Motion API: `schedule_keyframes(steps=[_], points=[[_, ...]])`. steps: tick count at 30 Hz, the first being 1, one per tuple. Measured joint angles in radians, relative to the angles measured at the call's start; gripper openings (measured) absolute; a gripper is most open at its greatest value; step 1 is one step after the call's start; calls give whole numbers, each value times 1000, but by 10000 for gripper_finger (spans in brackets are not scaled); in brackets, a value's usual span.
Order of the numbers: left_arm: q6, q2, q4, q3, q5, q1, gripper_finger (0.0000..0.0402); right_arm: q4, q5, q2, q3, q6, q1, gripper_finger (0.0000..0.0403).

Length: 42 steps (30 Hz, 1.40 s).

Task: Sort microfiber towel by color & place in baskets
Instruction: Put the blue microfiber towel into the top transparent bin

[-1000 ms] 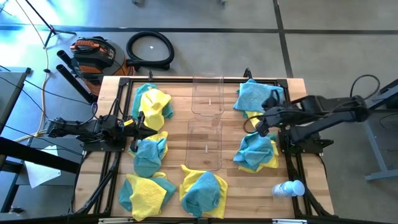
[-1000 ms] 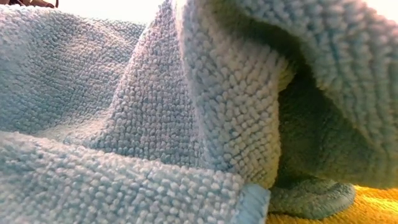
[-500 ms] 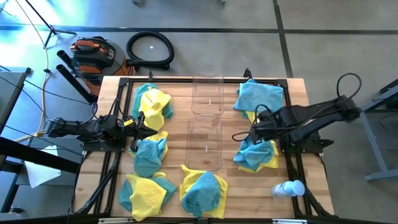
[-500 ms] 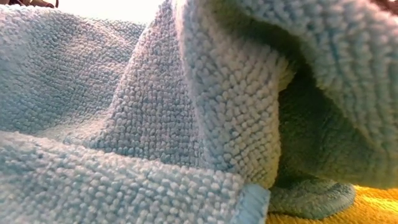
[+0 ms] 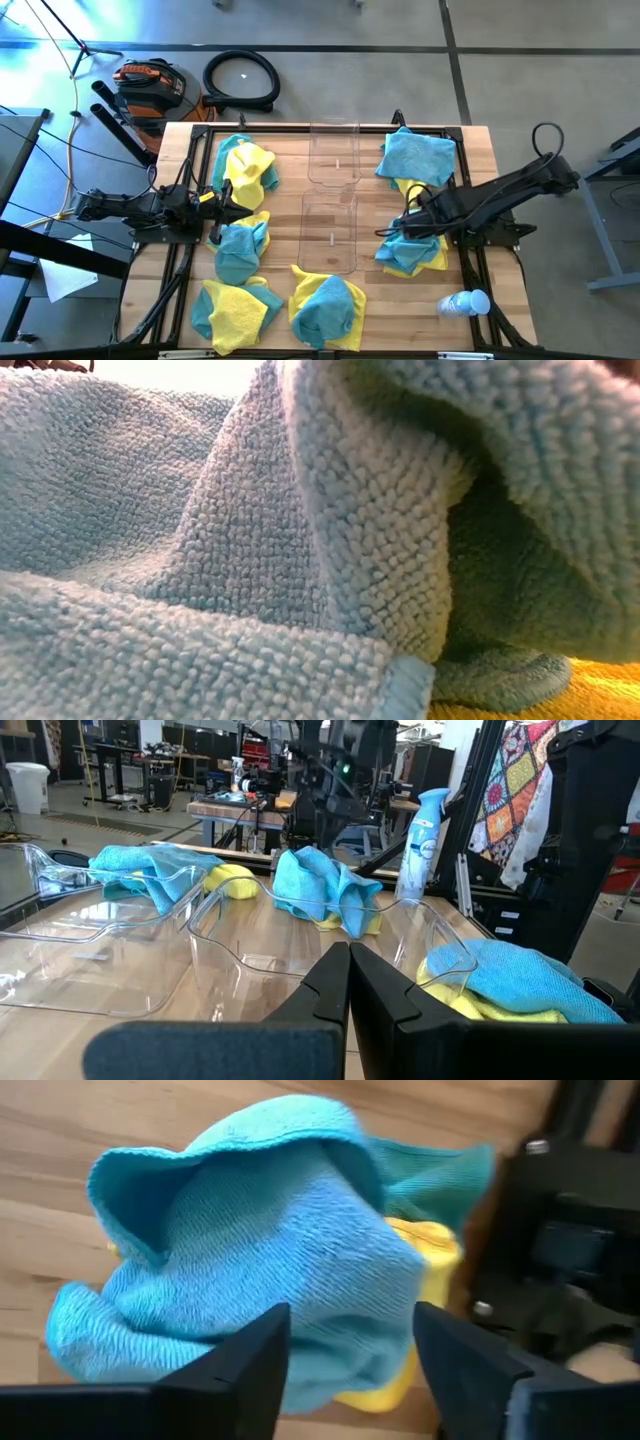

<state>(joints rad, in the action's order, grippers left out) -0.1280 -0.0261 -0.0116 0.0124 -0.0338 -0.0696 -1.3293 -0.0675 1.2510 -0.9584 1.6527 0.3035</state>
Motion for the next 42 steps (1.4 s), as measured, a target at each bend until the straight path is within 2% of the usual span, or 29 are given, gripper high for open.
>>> schedule_keyframes(steps=[5, 10, 14, 21, 23, 28, 31, 34, 38, 42], points=[[0, 0, 0, 0, 0, 0, 0, 185, 21, 0, 103, 0, -1, 252], [0, 0, 0, 0, 0, 0, 0, 242, 33, 0, 158, 58, -2, 248], [0, 0, 0, 0, 0, 0, 0, 234, 44, 0, 162, 67, -2, 199], [0, 0, 0, 0, 0, 0, 0, 234, 52, -1, 162, 38, -2, 28], [0, 0, 0, 0, 0, 0, 0, 213, 54, -2, 144, 22, -2, 12], [0, 0, 0, 0, 0, 0, 0, 62, 32, -2, 6, 8, -2, 21], [0, 0, 0, 0, 0, 0, 0, -73, -46, -3, -122, 10, -2, 6], [0, 0, 0, 0, 0, 0, 0, -169, -151, -3, -260, 15, -2, 8], [0, 0, 0, 0, 0, 0, 0, -217, -367, -3, -422, -18, -10, 4], [0, 0, 0, 0, 0, 0, 0, -196, -566, -2, -561, -121, -57, 3]])
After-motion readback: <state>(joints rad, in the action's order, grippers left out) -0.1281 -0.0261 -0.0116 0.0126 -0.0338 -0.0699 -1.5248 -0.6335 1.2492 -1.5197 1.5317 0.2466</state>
